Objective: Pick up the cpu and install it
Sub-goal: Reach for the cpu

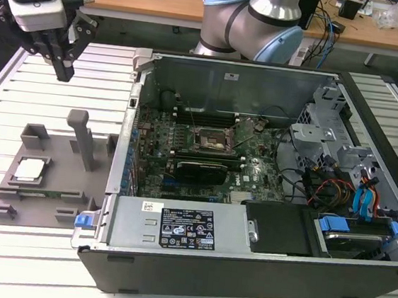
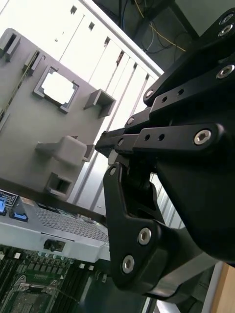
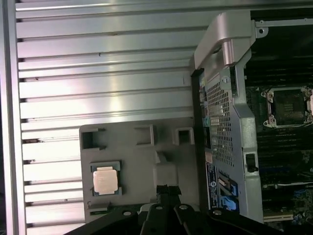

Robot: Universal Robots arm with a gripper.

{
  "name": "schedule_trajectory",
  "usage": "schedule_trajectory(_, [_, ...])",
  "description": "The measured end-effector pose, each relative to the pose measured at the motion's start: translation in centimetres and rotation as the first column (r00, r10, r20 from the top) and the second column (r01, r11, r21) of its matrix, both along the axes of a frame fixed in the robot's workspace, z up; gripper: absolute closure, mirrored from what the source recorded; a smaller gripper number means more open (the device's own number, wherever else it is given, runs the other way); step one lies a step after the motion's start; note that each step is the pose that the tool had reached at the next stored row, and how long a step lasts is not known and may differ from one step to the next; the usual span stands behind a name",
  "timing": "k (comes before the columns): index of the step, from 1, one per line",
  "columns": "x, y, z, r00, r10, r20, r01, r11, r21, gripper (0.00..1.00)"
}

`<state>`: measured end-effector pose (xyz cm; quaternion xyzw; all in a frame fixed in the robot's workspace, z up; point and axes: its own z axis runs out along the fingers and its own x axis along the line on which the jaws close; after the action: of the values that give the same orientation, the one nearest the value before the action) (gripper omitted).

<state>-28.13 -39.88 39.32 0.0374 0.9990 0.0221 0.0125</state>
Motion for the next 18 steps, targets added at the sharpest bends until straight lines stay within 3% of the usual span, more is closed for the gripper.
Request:
schedule_trajectory(4, [-1.66,0.0,0.0,1.0,0.0,-0.0001,0.0,1.0,0.0,0.89])
schedule_trajectory(18, [-3.87,0.0,-0.01,1.0,0.0,0.0,0.0,1.0,0.0001,0.89])
